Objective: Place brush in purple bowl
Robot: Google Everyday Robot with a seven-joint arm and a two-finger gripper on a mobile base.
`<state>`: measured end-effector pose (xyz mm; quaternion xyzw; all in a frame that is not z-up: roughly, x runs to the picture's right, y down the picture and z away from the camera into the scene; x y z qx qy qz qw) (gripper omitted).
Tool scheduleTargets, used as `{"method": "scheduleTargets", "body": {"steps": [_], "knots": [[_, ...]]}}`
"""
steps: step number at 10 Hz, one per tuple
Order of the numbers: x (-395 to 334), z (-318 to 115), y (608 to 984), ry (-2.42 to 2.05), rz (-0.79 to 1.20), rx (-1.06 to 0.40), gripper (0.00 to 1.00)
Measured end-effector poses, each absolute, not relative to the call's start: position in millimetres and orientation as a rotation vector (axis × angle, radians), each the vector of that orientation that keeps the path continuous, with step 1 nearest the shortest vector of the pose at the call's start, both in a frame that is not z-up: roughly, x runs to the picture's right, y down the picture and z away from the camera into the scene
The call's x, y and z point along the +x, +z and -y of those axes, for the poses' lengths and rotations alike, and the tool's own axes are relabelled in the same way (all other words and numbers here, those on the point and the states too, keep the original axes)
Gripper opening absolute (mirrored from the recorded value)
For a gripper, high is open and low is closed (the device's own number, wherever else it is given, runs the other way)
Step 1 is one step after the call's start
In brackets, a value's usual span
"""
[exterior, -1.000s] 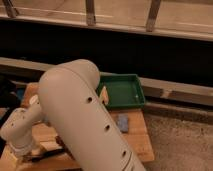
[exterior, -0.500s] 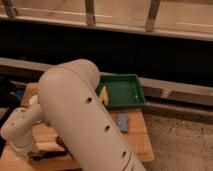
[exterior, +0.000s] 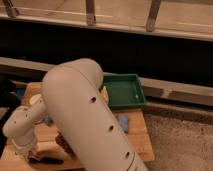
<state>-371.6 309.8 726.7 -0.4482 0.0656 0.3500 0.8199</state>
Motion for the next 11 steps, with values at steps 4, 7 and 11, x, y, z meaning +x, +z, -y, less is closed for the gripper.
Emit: {"method": "scheduleTargets", "body": {"steps": [4,7,11], "knots": [[-345.4,-242.4,728.1,0.777,-0.151,-0.962,0.00],[-305.8,-199.1,720.4,0.859,-0.187,-0.935,0.00],[-252.7,-152.9,726.4,0.970,-0.259,-0.909,0.00]]}}
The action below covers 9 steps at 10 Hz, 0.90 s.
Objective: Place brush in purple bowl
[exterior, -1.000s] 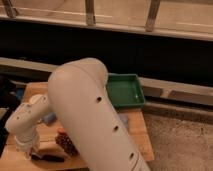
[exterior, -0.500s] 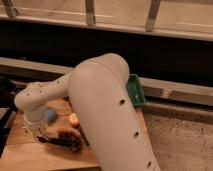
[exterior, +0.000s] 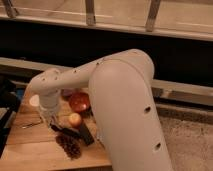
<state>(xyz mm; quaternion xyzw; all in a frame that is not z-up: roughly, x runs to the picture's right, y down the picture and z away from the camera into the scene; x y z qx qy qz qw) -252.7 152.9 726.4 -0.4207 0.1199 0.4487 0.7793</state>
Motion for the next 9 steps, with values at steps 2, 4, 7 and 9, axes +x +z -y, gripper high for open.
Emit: {"method": "scheduleTargets", "body": {"steps": [2,4,7,9], "knots": [[-227.6,-128.8,737.4,1.018,-0.287,-0.901,0.00],[-207.3,-108.4,749.0,1.069,-0.299,-0.902,0.00],[-210.2,-109.0,748.1,1.066,-0.296,-0.905,0.00],[-207.6,-109.2,749.0,1.069,-0.301,-0.903,0.00]]}}
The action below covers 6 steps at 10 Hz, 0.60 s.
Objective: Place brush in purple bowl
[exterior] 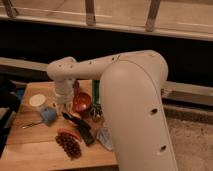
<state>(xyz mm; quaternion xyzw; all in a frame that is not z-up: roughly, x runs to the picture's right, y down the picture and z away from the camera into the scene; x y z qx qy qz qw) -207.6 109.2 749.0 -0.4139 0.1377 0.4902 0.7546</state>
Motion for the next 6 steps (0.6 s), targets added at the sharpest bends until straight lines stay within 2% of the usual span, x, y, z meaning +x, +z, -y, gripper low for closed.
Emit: {"method": "scheduleTargets", "body": {"steps": [3,6], "knots": [[-201.4,-91.5,748.7,1.115,-0.293,-0.857,0.00],[-175.2,-25.1,755.4,1.145,-0.276,-0.772,0.00]]}}
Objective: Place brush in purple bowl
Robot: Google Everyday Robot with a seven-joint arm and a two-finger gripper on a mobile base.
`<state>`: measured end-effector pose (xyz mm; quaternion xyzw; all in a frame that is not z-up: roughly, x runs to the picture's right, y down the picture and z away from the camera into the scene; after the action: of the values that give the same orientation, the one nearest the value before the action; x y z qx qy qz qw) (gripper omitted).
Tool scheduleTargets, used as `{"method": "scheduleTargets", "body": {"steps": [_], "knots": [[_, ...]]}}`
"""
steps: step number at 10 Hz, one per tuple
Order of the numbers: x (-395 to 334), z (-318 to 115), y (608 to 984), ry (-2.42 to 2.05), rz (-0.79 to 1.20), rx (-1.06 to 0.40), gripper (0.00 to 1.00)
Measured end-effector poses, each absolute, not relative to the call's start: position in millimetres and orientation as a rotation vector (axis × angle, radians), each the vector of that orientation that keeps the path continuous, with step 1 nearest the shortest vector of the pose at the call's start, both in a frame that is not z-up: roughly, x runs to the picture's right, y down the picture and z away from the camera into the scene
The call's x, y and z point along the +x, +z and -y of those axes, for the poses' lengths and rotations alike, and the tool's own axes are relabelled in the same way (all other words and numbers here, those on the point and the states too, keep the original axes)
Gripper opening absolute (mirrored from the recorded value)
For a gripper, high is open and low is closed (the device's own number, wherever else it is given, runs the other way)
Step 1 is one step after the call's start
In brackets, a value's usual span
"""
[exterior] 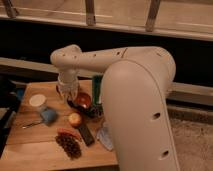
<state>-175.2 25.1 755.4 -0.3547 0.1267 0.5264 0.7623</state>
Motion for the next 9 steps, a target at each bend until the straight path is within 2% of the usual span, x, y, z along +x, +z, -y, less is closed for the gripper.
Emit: {"method": "scheduleTargets", "body": {"steps": [4,9], "knots": [[-182.1,20.4,772.5,1.055,-0.176,-0.778,0.00],[-204.2,32.0,793.8,0.976,-0.087,-0.829,0.00]]}}
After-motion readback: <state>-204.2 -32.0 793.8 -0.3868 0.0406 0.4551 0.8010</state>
